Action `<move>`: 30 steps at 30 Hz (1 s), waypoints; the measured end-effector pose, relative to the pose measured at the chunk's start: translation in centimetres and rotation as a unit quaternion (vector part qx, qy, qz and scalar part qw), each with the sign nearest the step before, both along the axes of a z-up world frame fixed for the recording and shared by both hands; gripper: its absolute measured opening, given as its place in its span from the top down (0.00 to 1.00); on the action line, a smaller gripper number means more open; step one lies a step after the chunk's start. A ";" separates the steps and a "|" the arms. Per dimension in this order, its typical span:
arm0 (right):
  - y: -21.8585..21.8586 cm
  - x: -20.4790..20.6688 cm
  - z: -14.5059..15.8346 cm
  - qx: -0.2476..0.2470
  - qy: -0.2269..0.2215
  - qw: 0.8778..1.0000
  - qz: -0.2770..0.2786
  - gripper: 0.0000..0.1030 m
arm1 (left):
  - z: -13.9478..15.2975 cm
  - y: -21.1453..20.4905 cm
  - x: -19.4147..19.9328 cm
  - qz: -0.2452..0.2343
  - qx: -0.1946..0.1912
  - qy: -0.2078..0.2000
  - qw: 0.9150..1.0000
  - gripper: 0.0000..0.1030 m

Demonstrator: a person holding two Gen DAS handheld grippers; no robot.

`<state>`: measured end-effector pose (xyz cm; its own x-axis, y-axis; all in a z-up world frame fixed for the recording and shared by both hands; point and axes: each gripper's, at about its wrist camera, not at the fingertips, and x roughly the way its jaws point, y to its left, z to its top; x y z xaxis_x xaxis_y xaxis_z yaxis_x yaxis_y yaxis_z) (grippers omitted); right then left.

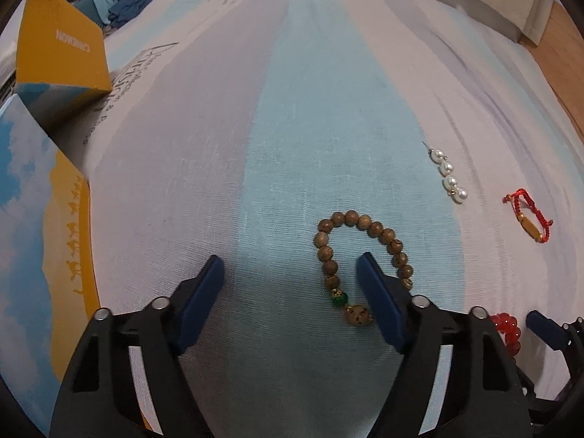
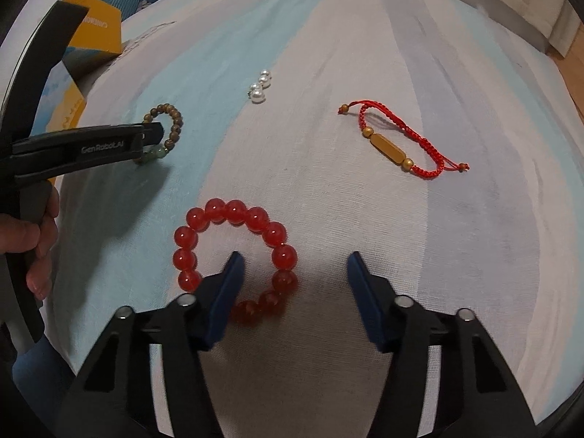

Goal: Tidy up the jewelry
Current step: 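Grasp brown wooden bead bracelet with left tool while right tool grasps red bead bracelet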

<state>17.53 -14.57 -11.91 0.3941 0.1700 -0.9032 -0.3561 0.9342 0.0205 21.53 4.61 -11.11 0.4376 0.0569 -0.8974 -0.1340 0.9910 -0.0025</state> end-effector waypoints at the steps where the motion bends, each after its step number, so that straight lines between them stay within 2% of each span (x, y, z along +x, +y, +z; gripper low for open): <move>1: 0.1 -0.1 0.0 -0.001 0.000 1.000 0.003 0.56 | 0.0 -0.2 0.0 -0.003 0.000 0.001 1.000 0.37; 2: 0.2 -0.2 0.0 -0.002 0.000 1.000 0.007 0.60 | 0.0 -0.3 0.1 -0.007 0.001 0.001 1.000 0.39; 4: 0.4 -0.2 0.0 -0.003 0.002 1.000 0.011 0.67 | 0.0 -0.5 0.1 -0.013 -0.002 0.003 1.000 0.50; 8: 0.3 -0.4 0.0 0.000 0.005 1.000 0.010 0.76 | 0.2 -1.2 -0.1 -0.024 -0.007 0.005 1.000 0.60; 11: 0.3 -0.5 0.0 0.003 0.007 1.000 0.011 0.83 | 0.1 -1.7 0.0 -0.035 -0.003 0.010 0.999 0.76; 13: 0.3 -0.5 0.0 0.004 0.009 1.000 0.012 0.84 | 0.2 -1.9 0.1 -0.040 0.005 0.016 0.999 0.90; 19: -0.2 -0.2 0.6 0.026 0.019 0.999 0.001 0.88 | 1.0 -1.4 -0.2 -0.044 -0.010 0.017 0.999 0.93; 30: -0.8 -0.8 2.5 0.047 0.010 0.999 0.000 0.88 | 2.8 -1.2 -1.2 -0.041 -0.014 0.008 0.999 0.94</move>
<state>16.72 -15.37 -9.41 0.3766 0.2545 -0.8907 -0.3541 0.9280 0.1154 20.37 3.41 -8.28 0.4246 -0.0041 -0.9054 -0.0522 0.9982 -0.0290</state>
